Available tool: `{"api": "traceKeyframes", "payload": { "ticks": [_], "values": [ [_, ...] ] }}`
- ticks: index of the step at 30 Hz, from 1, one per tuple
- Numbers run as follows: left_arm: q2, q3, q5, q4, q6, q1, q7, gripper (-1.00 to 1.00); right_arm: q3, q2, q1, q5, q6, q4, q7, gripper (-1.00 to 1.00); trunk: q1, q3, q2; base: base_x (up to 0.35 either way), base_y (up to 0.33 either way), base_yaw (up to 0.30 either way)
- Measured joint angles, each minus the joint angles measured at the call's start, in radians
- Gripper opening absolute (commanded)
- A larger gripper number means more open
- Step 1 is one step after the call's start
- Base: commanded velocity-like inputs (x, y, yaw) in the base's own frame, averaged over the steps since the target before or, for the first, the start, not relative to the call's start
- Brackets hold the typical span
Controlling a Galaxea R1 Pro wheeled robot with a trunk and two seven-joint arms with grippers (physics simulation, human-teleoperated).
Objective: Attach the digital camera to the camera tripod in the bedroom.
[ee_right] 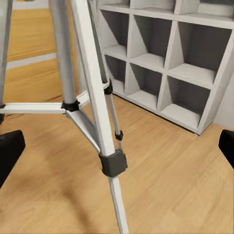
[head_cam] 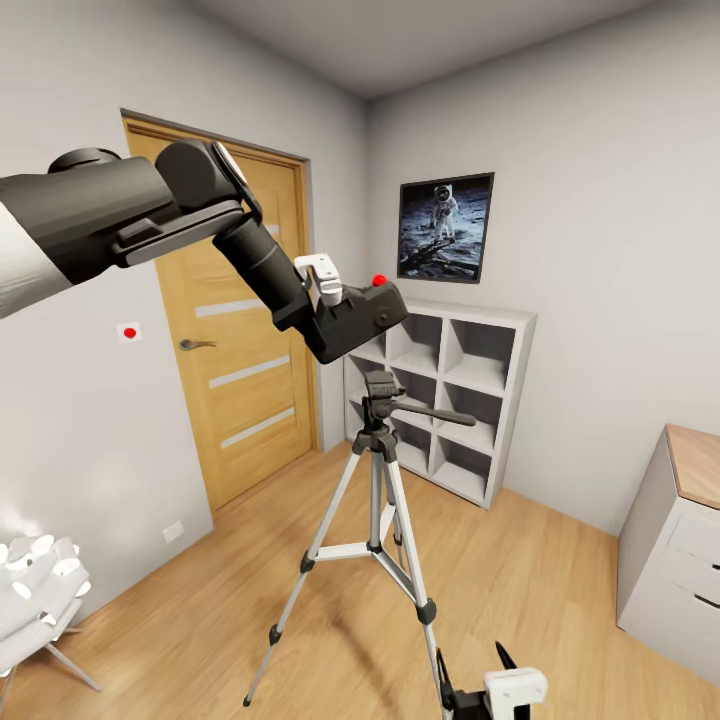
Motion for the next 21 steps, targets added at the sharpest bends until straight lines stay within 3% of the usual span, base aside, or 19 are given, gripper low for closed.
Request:
{"api": "traceKeyframes", "payload": {
  "ticks": [3, 8, 10, 12, 16, 21],
  "values": [
    [-0.001, 0.000, -0.001, 0.000, 0.000, 0.000, 0.000, -1.00, 0.018, 0.030, 0.000, 0.035, 0.085, -0.097, 0.001, 1.00, 0.000, 0.000, 0.000, 0.000, 0.000, 0.000],
    [-0.001, 0.000, -0.001, 0.000, 0.000, 0.000, 0.000, -1.00, 0.039, 0.041, -0.003, 0.049, 0.178, -0.169, 0.002, 1.00, 0.000, 0.000, 0.000, 0.000, 0.000, 0.000],
    [-0.001, 0.000, 0.000, 0.000, 0.000, 0.000, 0.000, -1.00, 0.081, 0.050, -0.006, 0.052, 0.227, -0.202, 0.001, 1.00, 0.000, 0.000, 0.000, 0.000, 0.000, 0.000],
    [-0.001, 0.000, -0.001, 0.000, 0.000, 0.000, 0.000, -1.00, 0.095, 0.063, -0.007, 0.053, 0.242, -0.212, -0.001, 1.00, 0.000, 0.000, 0.000, 0.000, 0.000, 0.000],
    [-0.001, 0.000, 0.000, -0.001, 0.000, 0.000, 0.000, -1.00, 0.106, 0.063, -0.017, 0.061, 0.279, -0.235, -0.003, 1.00, 0.000, 0.000, 0.000, 0.000, 0.000, 0.000],
    [0.000, 0.000, -0.001, 0.000, 0.000, 0.000, 0.000, -1.00, 0.109, 0.063, -0.079, 0.065, 0.372, -0.248, -0.003, 1.00, 0.000, 0.000, 0.000, 0.000, 0.000, 0.000]
  ]
}}
